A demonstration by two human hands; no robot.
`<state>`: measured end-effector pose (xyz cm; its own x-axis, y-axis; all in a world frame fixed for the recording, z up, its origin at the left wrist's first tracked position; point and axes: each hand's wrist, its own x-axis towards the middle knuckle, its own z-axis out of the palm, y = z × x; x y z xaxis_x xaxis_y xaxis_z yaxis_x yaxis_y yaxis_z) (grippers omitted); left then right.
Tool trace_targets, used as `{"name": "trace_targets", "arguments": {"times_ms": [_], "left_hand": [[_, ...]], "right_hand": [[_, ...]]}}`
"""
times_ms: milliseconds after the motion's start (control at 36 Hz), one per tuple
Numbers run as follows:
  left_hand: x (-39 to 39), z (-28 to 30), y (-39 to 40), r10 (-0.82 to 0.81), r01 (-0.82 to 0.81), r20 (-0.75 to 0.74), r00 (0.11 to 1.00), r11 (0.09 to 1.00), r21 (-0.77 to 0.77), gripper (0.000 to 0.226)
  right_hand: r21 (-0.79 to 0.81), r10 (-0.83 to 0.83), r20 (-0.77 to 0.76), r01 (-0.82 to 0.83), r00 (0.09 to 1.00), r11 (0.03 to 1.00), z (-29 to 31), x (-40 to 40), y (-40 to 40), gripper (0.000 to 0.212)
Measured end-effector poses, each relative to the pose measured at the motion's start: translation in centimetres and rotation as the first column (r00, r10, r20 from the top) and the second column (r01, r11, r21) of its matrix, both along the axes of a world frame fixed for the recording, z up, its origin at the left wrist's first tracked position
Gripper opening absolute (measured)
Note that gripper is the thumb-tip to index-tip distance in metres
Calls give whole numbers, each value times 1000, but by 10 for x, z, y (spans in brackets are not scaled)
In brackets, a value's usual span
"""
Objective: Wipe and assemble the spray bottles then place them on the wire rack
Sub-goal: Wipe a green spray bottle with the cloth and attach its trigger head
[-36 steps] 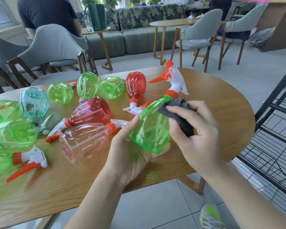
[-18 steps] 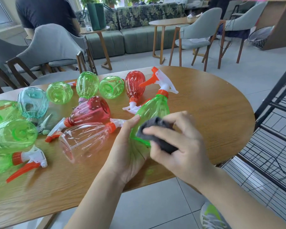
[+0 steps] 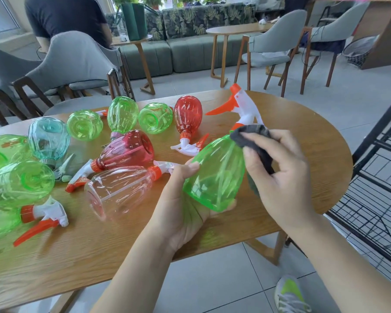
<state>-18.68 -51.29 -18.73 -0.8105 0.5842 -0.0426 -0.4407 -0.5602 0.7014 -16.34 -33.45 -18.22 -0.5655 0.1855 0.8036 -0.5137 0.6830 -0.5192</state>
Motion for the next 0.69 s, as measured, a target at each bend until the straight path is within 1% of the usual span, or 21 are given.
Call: {"name": "trace_targets", "arguments": {"times_ms": [56, 167, 194, 278, 333, 417, 472, 528, 583, 639, 694], "left_hand": [[0, 0, 0, 0, 0, -13, 1000, 1000, 6, 61], [-2, -1, -2, 12, -13, -59, 998, 1000, -18, 79], [-2, -2, -2, 5, -6, -64, 998, 1000, -20, 80], [0, -2, -1, -9, 7, -67, 998, 999, -31, 68], [1, -2, 0, -16, 13, -52, 999, 999, -42, 65], [2, 0, 0, 1, -3, -47, 999, 999, -41, 58], [2, 2, 1, 15, -16, -46, 999, 999, -28, 45], [2, 4, 1, 18, -18, -36, 999, 1000, -5, 42], [2, 5, -1, 0, 0, 1, 1000, 1000, 23, 50], [1, 6, -4, -58, 55, 65, 996, 997, 53, 63], [2, 4, -7, -102, 95, 87, 991, 992, 85, 75]], "right_hand": [[14, 14, 3, -14, 1000, 1000, -2, 3, -3, 26], [69, 79, -26, -77, 997, 995, -2, 7, -11, 23], [75, 81, -32, -78, 996, 994, -1, 6, -11, 23], [38, 40, -31, -39, 999, 999, 2, 2, -5, 24], [6, 16, -12, -16, 1000, 1000, 3, 1, -2, 26], [19, 26, -18, -26, 1000, 999, 1, 3, -2, 24], [71, 52, -42, -49, 998, 996, -1, 7, -7, 21], [165, 81, -80, -67, 993, 984, -4, 12, -16, 21], [267, 122, -125, -85, 985, 960, -6, 16, -25, 19], [366, 170, -152, -104, 974, 925, -10, 18, -32, 19], [442, 183, -172, -90, 968, 893, -13, 18, -36, 21]]}}
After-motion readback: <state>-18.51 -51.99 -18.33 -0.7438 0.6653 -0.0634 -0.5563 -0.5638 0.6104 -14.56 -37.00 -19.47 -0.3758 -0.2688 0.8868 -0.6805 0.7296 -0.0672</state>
